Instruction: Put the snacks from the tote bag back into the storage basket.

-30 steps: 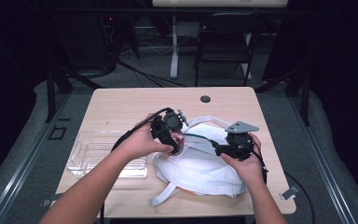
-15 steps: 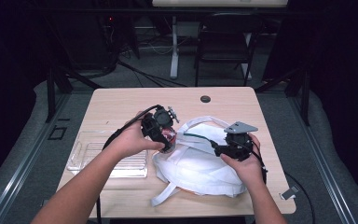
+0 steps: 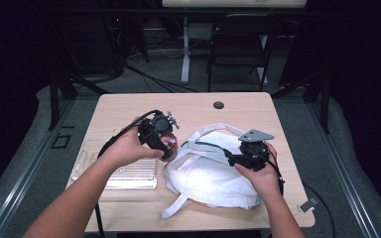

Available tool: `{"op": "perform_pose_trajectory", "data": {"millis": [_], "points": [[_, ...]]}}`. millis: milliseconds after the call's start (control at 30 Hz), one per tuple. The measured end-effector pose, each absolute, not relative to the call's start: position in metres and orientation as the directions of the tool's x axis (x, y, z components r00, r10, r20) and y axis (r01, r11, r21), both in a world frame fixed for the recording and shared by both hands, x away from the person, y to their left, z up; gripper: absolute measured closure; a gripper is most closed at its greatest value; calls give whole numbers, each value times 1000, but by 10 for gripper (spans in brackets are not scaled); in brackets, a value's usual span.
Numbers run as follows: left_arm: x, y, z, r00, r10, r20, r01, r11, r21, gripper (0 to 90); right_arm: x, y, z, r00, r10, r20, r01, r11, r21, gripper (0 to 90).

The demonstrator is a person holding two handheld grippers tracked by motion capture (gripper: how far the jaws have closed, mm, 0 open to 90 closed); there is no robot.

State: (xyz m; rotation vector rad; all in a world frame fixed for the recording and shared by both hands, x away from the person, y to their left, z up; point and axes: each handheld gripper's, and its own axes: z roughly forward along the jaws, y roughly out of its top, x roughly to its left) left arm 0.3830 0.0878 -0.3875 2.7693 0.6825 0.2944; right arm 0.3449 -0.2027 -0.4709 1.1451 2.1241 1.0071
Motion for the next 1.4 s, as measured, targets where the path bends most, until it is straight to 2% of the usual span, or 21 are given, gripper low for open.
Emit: {"op": "perform_pose_trajectory", "data": {"millis": [700, 1400], "points": [[385, 127, -390, 834, 537, 129, 478, -818, 320, 255, 345, -202, -471, -510, 855, -99, 468, 372, 801, 259], [385, 156, -400, 821, 558, 118, 503, -806, 312, 255, 345, -201, -472, -512, 852, -107, 468, 381, 797, 259]]}}
